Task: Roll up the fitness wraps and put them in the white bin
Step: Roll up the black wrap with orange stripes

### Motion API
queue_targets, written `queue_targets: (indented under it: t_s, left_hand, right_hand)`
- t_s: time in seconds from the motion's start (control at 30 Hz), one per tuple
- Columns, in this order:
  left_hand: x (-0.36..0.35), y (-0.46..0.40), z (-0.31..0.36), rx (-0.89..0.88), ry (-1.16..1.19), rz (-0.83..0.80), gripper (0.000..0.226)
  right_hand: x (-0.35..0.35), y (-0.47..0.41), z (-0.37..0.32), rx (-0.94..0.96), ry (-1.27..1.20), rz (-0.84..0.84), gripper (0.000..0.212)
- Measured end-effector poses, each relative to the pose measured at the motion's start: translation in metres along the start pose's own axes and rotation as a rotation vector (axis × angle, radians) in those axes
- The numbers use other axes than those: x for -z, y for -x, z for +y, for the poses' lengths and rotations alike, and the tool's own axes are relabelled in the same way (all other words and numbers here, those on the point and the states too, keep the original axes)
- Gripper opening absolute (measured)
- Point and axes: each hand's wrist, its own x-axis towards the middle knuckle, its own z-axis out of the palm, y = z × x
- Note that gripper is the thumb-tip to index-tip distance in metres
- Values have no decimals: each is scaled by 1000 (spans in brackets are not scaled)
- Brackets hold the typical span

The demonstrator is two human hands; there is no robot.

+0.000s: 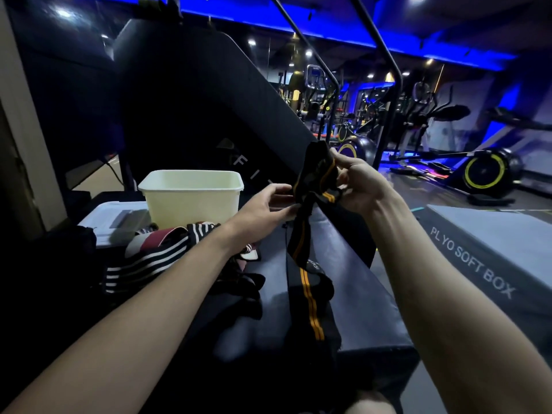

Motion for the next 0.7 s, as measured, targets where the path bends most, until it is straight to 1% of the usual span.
queue_targets:
  t_s: [0.03, 0.1, 0.17, 0.2, 0.27, 0.33, 0.43, 0.47, 0.53, 0.57, 0.67, 0.7]
  left_hand:
    - [-1, 2, 2, -4, 17, 16, 43]
    - [1, 6, 4, 18, 33, 32, 49]
    - [5, 9, 4, 46, 59, -6, 46]
    - [7, 9, 4, 61, 85, -36, 42]
    - [7, 13, 8, 91, 164, -81, 44]
    - [3, 17, 15, 102, 268, -108, 49]
    - [-3, 20, 20, 131, 320, -92, 55]
    - [-4, 22, 21, 143, 347, -88, 52]
    - [-5, 29, 19, 171, 424, -95, 39]
    - [-6, 35, 17, 183, 450, -115, 34]
    - [-9, 57, -6, 248, 445, -239, 25]
    - [-11, 66, -15, 271, 438, -294, 26]
  right_hand:
    - [-1, -2, 0, -9, 17, 16, 49]
    - [-6, 1, 0, -17, 23, -3, 53]
    - [-13, 3, -2, -28, 26, -25, 59]
    - [-16, 3, -3, -38, 19, -31, 57]
    - [-20, 3, -4, -33, -5, -40, 49]
    - [-19, -1, -5, 10, -32, -55, 35]
    - [-12, -9, -2, 101, -69, -25, 16]
    - [-9, -12, -1, 132, -84, -9, 17]
    - [1, -19, 5, 189, -151, 46, 26]
    - [7, -22, 8, 212, -192, 58, 26]
    - [21, -24, 17, 240, -261, 137, 20]
    - [26, -24, 20, 238, -276, 162, 18]
